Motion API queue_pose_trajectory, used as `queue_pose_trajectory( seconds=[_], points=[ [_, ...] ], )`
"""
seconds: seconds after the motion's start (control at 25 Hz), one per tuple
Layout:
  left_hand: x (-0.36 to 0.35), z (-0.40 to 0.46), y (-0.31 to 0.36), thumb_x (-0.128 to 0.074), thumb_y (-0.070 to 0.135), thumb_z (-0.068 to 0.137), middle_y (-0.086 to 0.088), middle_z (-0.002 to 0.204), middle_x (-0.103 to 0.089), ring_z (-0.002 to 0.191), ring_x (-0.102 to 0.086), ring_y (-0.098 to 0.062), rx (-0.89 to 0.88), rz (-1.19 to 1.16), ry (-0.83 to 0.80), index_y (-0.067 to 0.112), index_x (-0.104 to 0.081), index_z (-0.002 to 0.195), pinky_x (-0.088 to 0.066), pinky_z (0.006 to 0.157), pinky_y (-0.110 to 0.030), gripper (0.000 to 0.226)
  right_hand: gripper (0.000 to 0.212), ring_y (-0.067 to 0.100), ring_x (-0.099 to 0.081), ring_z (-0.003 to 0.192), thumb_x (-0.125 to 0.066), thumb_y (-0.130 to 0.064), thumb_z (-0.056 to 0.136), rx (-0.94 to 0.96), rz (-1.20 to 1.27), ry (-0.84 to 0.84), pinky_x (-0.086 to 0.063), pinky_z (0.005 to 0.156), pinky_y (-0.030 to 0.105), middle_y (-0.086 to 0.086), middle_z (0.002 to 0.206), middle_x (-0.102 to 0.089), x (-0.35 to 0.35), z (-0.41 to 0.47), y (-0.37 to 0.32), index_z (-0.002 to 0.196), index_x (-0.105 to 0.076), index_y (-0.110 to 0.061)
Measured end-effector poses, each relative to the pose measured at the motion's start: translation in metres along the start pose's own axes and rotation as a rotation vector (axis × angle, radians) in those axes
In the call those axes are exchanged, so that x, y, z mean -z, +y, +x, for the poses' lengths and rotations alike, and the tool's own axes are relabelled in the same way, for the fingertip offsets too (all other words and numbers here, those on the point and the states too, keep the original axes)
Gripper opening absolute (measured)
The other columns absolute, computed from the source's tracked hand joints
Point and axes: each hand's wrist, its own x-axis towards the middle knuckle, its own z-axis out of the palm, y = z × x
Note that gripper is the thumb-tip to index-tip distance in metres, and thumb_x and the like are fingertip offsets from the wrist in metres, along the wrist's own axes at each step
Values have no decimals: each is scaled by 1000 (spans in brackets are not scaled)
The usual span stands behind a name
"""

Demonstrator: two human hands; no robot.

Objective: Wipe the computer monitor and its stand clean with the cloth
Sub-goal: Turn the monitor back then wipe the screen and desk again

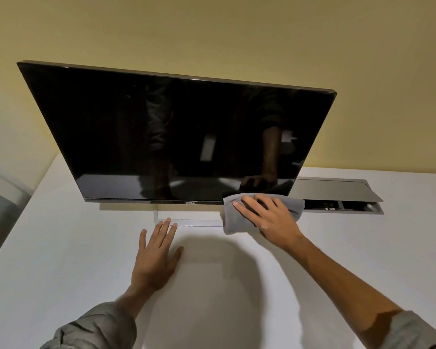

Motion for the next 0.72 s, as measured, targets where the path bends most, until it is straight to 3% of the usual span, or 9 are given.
queue_pose_trajectory(
  seconds=[0.08, 0.16, 0.24, 0.32, 0.4, 0.52, 0.72],
  points=[
    [-1, -1, -2, -9, 63, 97, 3, 163, -18, 151, -15, -19, -3, -7, -7, 25, -25, 153, -1, 120, -47, 70, 65, 28, -46, 106, -75, -13, 71, 12, 38, 60, -52, 74, 38, 9, 126, -60, 17, 6, 7, 133, -57, -15],
    [0, -1, -3, -13, 63, 97, 2, 163, -18, 151, -15, -19, -9, -8, -13, 24, -26, 153, -2, 120, -49, 69, 43, 31, -49, 104, -50, -14, 90, 0, 95, 295, -48, 73, 38, 15, 124, -61, 56, 31, 20, 132, -59, -9],
    [3, -3, -1, -14, 62, 98, -2, 161, -23, 149, -21, -22, -11, -27, -21, 21, -31, 151, -7, 120, -51, 70, 44, 31, -50, 104, -33, -22, 100, -70, 188, 563, -46, 82, 39, 20, 122, -62, 109, 69, 32, 130, -58, -1],
    [6, -4, -1, -12, 63, 98, -4, 159, -29, 147, -28, -24, -7, -45, -28, 17, -36, 149, -13, 118, -55, 73, 55, 29, -49, 110, -25, -33, 102, -158, 220, 718, -43, 91, 38, 20, 123, -63, 149, 105, 42, 128, -58, 3],
    [8, -4, -9, -10, 65, 97, -5, 158, -31, 146, -30, -25, -5, -29, -36, 16, -37, 149, -15, 116, -57, 77, 53, 28, -45, 122, -27, -32, 99, -198, 96, 682, -37, 97, 41, 15, 135, -57, 163, 131, 48, 133, -57, -3],
    [9, -4, -33, -8, 68, 95, -4, 160, -28, 148, -26, -25, 30, 23, -25, 18, -32, 151, -11, 118, -57, 79, 61, 31, -32, 141, -42, -34, 90, -154, 42, 491, -25, 111, 46, 16, 152, -36, 142, 143, 42, 145, -43, -9],
    [11, -3, -44, -20, 66, 95, -1, 159, -31, 147, -27, -23, 29, 17, -6, 23, -31, 151, -12, 119, -56, 71, 59, 28, -27, 144, -45, -22, 91, 33, 1, 352, -13, 117, 43, 12, 156, -30, 76, 129, -3, 148, -37, -11]
  ],
)
